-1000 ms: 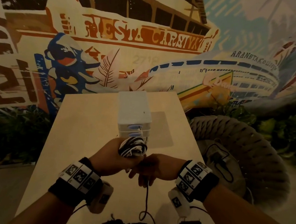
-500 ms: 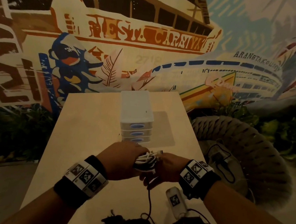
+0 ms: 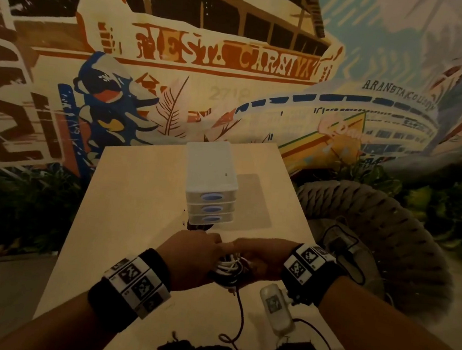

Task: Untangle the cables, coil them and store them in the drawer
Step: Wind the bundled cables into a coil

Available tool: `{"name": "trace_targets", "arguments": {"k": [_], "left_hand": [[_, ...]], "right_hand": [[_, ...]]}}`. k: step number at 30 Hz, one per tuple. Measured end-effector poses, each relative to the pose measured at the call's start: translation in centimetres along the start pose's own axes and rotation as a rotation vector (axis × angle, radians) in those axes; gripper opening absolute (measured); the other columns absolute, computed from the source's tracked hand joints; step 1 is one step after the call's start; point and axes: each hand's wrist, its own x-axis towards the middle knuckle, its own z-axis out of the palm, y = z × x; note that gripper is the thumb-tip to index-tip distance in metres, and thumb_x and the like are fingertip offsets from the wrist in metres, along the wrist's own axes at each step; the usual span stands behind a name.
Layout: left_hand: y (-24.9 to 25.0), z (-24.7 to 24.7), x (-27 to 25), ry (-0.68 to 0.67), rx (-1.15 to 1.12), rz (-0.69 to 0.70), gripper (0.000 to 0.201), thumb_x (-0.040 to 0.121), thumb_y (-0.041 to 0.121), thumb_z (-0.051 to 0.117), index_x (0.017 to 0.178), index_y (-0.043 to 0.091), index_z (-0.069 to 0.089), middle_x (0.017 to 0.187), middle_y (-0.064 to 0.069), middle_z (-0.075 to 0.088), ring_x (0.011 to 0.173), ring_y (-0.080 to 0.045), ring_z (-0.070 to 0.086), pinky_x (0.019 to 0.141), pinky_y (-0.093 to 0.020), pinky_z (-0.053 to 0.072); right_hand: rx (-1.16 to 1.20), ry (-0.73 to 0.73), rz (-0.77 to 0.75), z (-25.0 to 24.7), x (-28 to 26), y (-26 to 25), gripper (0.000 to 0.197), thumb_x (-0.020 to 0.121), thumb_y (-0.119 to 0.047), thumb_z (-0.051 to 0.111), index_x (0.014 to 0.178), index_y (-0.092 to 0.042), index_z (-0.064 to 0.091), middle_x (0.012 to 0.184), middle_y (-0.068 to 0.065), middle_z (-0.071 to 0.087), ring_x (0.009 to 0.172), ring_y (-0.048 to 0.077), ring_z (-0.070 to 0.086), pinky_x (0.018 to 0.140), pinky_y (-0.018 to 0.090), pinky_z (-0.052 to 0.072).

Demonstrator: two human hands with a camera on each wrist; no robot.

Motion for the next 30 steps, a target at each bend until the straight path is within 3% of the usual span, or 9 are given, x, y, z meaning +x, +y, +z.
{"name": "trace_targets", "arguments": {"k": [4, 6, 8, 12, 18, 20, 23, 26, 30], "left_hand": [[0.5, 0.4, 0.4, -0.024, 0.046, -0.059, 0.031, 0.101, 0.042, 0.044, 0.124, 0.025, 0.055, 0.105, -0.002, 0.063, 0.089, -0.024, 0.063, 0.067, -0.031, 0.042], [0.7, 0.4, 0.5, -0.022, 0.067, -0.09, 0.029, 0.102, 0.04, 0.041, 0.119, 0.023, 0.058, 0.101, -0.002, 0.065, 0.086, -0.024, 0.064, 0.065, -0.03, 0.036], [1.0, 0.4, 0.7, -0.048, 0.079, -0.098, 0.028, 0.101, 0.038, 0.043, 0.112, 0.021, 0.062, 0.098, -0.003, 0.067, 0.085, -0.025, 0.065, 0.065, -0.029, 0.038], [1.4, 0.8, 1.0, -0.158, 0.038, -0.141, 0.032, 0.097, 0.045, 0.051, 0.098, 0.02, 0.071, 0.09, -0.001, 0.071, 0.081, -0.023, 0.067, 0.066, -0.029, 0.043], [0.4, 1.3, 1.1, -0.113, -0.04, -0.189, 0.027, 0.098, 0.042, 0.05, 0.111, 0.021, 0.061, 0.105, 0.001, 0.069, 0.092, -0.022, 0.066, 0.074, -0.03, 0.049], [0.1, 1.2, 1.0, -0.094, -0.082, -0.185, 0.037, 0.092, 0.048, 0.063, 0.119, 0.024, 0.056, 0.111, 0.004, 0.067, 0.097, -0.019, 0.065, 0.079, -0.03, 0.05], [-0.8, 1.0, 0.7, 0.017, -0.243, -0.209, 0.077, 0.073, 0.055, 0.082, 0.132, 0.03, 0.04, 0.12, 0.007, 0.066, 0.102, -0.016, 0.067, 0.086, -0.032, 0.056], [-2.1, 0.3, 0.4, 0.184, -0.397, -0.192, 0.103, 0.059, 0.068, 0.083, 0.141, 0.04, 0.028, 0.138, 0.014, 0.056, 0.113, -0.011, 0.064, 0.092, -0.033, 0.055], [-3.7, 0.6, -0.2, 0.235, -0.704, -0.164, 0.114, 0.052, 0.077, 0.082, 0.146, 0.055, 0.023, 0.14, 0.025, 0.051, 0.119, -0.001, 0.058, 0.097, -0.033, 0.054]], "right_hand": [[-0.328, 0.147, 0.053, 0.9, 1.2, -0.5, 0.022, 0.081, -0.012, 0.075, 0.101, -0.008, 0.069, 0.081, 0.001, 0.075, 0.082, 0.016, 0.07, 0.097, 0.042, 0.054], [-0.369, 0.156, 0.052, 1.4, 1.3, -0.8, 0.025, 0.076, -0.01, 0.074, 0.1, -0.006, 0.069, 0.074, -0.003, 0.074, 0.076, 0.013, 0.07, 0.087, 0.034, 0.059], [-0.446, 0.142, 0.076, 1.8, 1.1, -1.0, 0.025, 0.084, -0.004, 0.071, 0.109, 0.001, 0.067, 0.072, -0.005, 0.072, 0.071, 0.009, 0.068, 0.085, 0.029, 0.058], [-0.66, 0.069, 0.145, 2.3, 1.4, -0.8, 0.013, 0.09, -0.003, 0.07, 0.089, -0.015, 0.07, 0.067, -0.012, 0.071, 0.065, -0.001, 0.067, 0.071, 0.017, 0.057], [-0.69, 0.183, 0.089, 2.0, 2.6, -0.7, 0.02, 0.087, -0.001, 0.071, 0.077, -0.017, 0.067, 0.077, 0.0, 0.065, 0.063, 0.007, 0.065, 0.075, 0.028, 0.059], [-0.68, 0.141, 0.048, 1.6, 2.2, -0.8, 0.02, 0.087, 0.0, 0.069, 0.081, -0.019, 0.068, 0.084, 0.001, 0.066, 0.07, 0.009, 0.065, 0.074, 0.027, 0.058], [-0.64, 0.14, 0.007, 1.0, 1.6, -1.1, 0.019, 0.087, 0.0, 0.068, 0.091, -0.018, 0.066, 0.084, 0.0, 0.066, 0.065, 0.005, 0.065, 0.069, 0.022, 0.057], [-0.558, 0.137, -0.063, 0.5, 1.4, -0.7, 0.03, 0.076, -0.005, 0.073, 0.102, -0.014, 0.062, 0.089, 0.003, 0.064, 0.072, 0.011, 0.064, 0.067, 0.021, 0.056], [-0.467, 0.109, -0.192, 0.2, 0.8, -0.7, 0.025, 0.067, -0.007, 0.065, 0.09, -0.017, 0.062, 0.074, -0.01, 0.065, 0.063, 0.003, 0.06, 0.059, 0.017, 0.05]]}}
